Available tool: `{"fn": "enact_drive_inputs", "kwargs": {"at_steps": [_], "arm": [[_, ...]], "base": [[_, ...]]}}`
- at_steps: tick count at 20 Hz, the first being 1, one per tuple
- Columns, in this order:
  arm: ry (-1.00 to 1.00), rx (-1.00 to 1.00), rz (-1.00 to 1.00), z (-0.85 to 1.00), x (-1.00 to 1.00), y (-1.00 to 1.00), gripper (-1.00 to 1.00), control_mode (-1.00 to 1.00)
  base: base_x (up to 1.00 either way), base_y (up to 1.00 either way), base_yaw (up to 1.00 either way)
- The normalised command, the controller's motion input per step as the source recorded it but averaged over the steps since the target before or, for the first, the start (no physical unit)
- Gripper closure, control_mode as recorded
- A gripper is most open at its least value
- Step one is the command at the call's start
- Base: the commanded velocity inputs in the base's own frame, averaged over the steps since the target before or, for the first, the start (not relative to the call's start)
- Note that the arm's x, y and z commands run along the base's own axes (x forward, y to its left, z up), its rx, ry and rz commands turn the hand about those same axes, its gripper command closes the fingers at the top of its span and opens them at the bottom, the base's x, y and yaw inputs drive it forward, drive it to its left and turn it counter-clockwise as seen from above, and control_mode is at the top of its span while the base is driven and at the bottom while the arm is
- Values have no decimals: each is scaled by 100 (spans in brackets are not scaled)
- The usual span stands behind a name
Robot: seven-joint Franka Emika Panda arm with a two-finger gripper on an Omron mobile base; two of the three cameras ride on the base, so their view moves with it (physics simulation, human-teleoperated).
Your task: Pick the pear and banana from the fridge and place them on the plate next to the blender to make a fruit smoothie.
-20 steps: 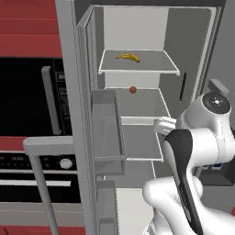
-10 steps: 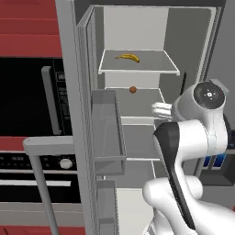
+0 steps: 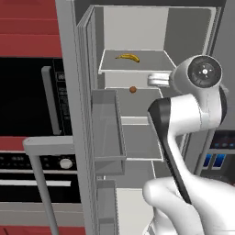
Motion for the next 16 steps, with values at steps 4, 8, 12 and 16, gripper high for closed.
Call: {"fn": "enact_drive_inputs", "kwargs": {"at_steps": [4,8,12,16], "arm": [[6,0,5,27,100,-26,-100,-100],[12,0,7,7,100,-16,-100,-100],[18,0,5,0,100,0,-100,-100],[10,0,6,-19,100,0,-100,-100]], "base": [[0,0,0],[0,0,0],[0,0,0],[0,0,0]]}}
